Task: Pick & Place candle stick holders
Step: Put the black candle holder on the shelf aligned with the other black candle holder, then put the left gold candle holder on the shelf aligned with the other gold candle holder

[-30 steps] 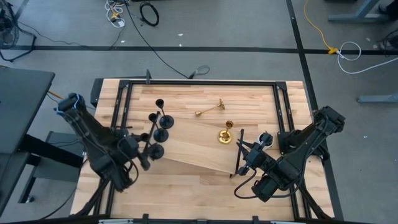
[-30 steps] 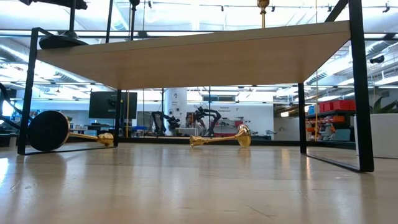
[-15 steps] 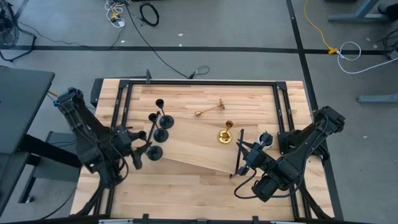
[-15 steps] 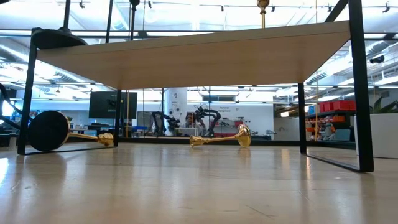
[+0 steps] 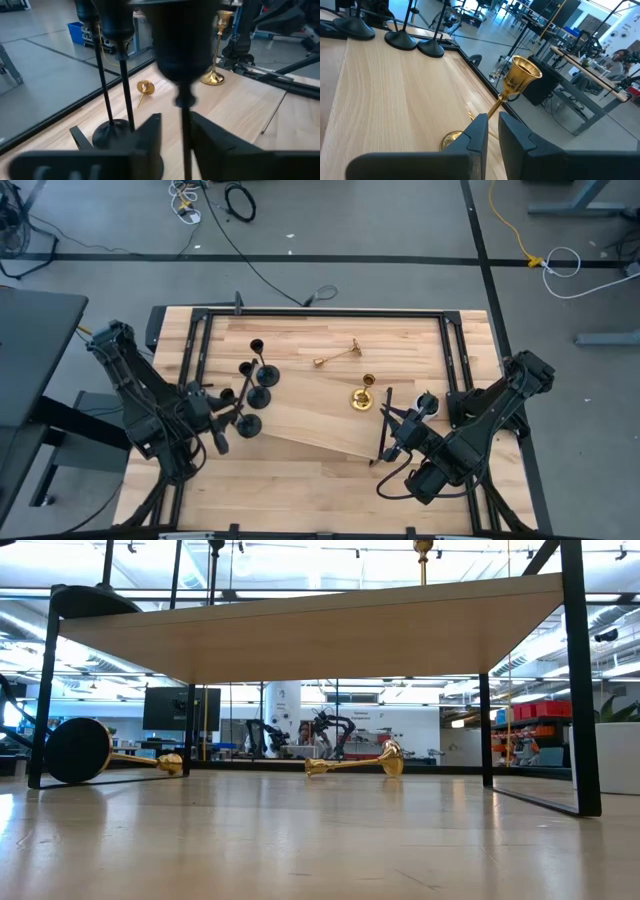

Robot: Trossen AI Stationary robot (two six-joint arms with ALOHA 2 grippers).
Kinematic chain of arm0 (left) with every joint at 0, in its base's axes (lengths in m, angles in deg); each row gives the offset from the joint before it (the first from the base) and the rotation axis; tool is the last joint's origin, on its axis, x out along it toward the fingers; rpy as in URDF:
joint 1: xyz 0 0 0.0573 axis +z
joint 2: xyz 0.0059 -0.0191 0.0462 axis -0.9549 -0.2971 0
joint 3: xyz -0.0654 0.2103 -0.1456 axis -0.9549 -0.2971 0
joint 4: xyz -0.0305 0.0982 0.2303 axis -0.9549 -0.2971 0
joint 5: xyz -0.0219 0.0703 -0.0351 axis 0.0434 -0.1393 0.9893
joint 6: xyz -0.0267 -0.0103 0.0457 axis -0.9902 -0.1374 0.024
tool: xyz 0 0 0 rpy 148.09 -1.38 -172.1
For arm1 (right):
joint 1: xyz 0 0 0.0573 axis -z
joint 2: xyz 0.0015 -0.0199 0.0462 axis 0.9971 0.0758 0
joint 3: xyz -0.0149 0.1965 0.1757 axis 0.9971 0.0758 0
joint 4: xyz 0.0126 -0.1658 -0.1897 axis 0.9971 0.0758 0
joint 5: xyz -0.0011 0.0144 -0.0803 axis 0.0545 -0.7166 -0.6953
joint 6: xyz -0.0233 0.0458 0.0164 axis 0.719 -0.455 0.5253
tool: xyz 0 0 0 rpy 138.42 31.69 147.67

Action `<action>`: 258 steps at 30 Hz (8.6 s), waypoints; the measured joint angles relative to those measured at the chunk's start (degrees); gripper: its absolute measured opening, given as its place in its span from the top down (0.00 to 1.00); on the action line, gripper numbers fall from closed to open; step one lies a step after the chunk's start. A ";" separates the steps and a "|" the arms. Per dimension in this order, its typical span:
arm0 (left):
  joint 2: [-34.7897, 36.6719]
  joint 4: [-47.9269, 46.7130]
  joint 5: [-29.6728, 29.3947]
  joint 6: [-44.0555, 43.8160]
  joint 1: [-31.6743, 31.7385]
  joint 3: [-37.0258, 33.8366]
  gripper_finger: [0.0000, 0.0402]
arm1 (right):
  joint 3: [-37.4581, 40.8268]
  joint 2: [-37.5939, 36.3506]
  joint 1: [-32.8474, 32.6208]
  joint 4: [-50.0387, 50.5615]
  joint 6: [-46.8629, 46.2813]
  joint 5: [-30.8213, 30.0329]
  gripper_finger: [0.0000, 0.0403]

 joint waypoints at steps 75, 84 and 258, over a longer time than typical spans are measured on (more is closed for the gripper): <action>3.16 -6.94 23.88 -6.89 -0.04 0.02 0.37 | 0.00 0.00 0.00 -0.09 0.00 0.21 0.88; 3.28 -17.98 25.09 -19.32 0.49 -0.02 0.37 | 0.00 0.00 0.01 -0.09 0.00 0.42 0.88; 24.59 63.05 89.67 28.94 82.77 -56.48 0.85 | 0.02 0.02 0.01 -1.86 2.64 1.49 0.88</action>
